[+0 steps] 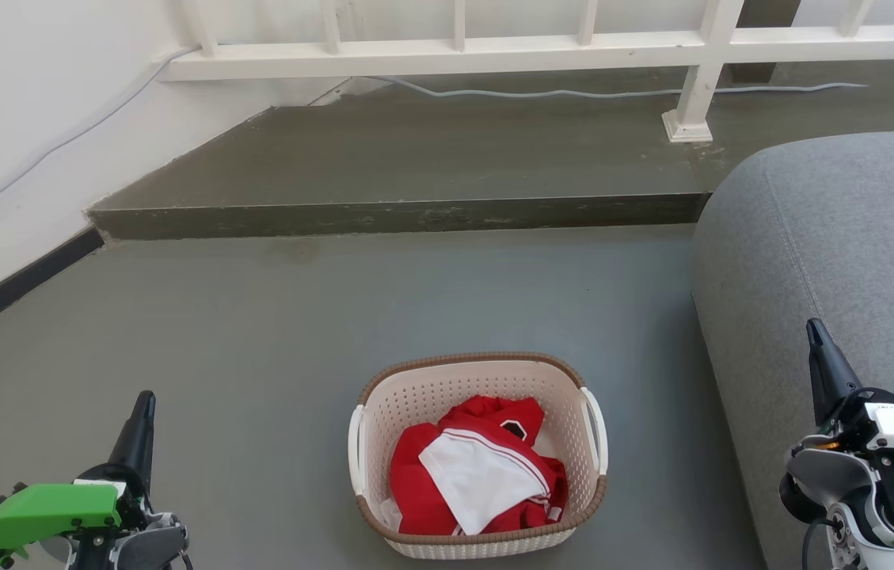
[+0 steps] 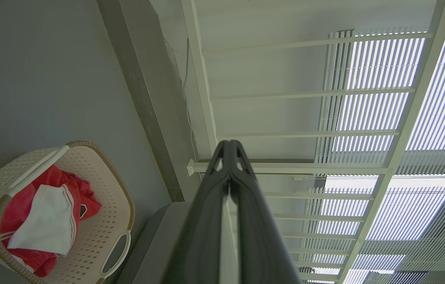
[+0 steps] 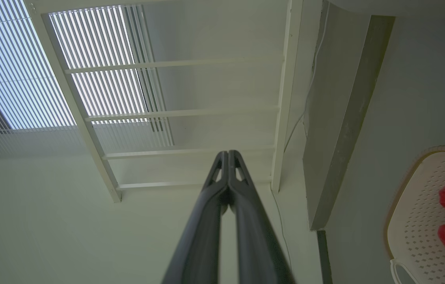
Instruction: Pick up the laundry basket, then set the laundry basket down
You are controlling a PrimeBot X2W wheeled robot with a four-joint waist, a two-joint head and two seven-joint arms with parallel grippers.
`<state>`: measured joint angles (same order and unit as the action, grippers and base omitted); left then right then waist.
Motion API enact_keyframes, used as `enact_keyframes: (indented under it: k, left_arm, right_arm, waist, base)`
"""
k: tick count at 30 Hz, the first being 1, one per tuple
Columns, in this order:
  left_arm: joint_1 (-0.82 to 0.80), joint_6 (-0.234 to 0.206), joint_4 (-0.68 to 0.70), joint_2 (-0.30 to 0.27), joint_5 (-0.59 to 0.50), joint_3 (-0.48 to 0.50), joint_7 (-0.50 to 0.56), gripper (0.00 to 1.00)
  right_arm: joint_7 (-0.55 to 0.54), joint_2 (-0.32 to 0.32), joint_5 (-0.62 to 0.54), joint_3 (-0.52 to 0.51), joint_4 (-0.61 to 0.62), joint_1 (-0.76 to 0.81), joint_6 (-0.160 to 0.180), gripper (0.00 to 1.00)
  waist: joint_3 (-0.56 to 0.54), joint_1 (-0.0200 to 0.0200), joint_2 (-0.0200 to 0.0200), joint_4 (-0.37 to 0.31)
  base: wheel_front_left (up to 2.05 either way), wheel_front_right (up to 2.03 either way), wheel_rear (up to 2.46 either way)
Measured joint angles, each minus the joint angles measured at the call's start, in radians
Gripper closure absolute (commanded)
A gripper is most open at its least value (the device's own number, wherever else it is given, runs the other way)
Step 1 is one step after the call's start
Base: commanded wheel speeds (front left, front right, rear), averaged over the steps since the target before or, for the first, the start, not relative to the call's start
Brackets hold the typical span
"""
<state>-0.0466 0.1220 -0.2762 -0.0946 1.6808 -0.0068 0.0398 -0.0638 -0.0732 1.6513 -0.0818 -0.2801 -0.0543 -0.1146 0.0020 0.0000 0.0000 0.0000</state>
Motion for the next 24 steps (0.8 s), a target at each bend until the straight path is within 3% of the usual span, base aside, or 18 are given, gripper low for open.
enact_keyframes:
  k: [24]
  left_arm:
    - [0.0, 0.0, -0.001, 0.002, 0.0, 0.001, 0.003, 1.0]
  right_arm:
    - [0.0, 0.002, 0.0, -0.002, -0.001, 0.0, 0.0, 1.0]
  waist:
    - [0.0, 0.0, 0.0, 0.0]
  base:
    - [0.0, 0.0, 0.0]
